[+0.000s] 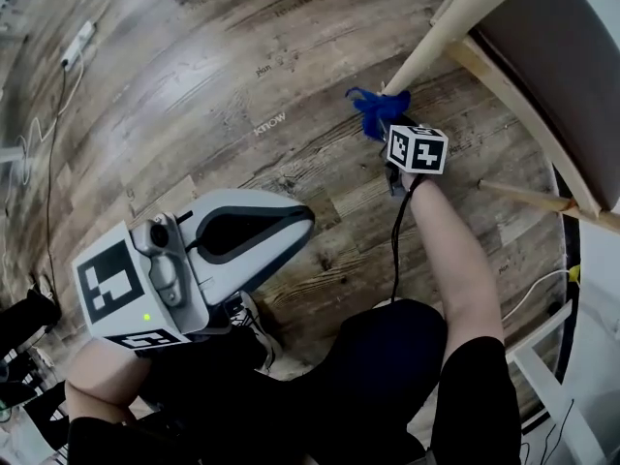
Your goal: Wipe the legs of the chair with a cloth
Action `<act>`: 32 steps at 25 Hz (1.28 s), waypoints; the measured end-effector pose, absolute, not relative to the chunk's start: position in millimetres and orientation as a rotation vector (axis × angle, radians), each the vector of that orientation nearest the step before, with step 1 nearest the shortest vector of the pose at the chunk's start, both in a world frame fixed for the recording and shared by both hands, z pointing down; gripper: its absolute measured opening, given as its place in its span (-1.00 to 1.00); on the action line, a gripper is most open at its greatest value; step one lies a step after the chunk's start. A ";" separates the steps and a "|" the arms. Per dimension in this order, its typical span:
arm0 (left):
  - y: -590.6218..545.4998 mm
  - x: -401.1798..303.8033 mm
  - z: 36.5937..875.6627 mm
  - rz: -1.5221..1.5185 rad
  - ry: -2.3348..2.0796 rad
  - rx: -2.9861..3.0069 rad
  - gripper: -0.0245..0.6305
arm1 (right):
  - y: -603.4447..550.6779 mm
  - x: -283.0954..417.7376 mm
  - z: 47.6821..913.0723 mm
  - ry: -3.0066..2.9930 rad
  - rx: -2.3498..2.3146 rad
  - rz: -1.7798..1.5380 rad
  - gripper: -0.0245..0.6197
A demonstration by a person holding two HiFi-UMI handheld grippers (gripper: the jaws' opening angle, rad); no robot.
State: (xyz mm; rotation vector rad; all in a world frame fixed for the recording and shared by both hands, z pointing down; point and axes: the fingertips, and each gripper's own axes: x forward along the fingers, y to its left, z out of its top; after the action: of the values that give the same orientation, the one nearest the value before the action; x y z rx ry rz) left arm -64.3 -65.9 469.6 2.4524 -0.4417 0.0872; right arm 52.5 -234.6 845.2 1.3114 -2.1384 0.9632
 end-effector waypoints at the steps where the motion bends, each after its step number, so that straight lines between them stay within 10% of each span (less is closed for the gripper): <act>1: -64.6 -62.0 469.9 0.086 -0.427 2.456 -0.91 | -234.3 53.6 832.7 -2.165 1.316 0.958 -0.65; 15: -52.3 -24.1 463.4 0.063 -0.289 2.533 -0.91 | -218.4 52.0 583.9 -2.652 1.464 0.681 -0.65; 32: -41.3 8.4 476.2 0.093 -0.200 2.522 -0.91 | -162.8 146.6 495.4 -2.701 1.704 0.629 -0.66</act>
State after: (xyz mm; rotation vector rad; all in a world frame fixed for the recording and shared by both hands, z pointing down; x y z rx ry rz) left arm 8.4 -41.3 476.2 2.5223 -0.1999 0.0933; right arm 146.6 -162.8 495.4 1.7038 -2.7011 0.6295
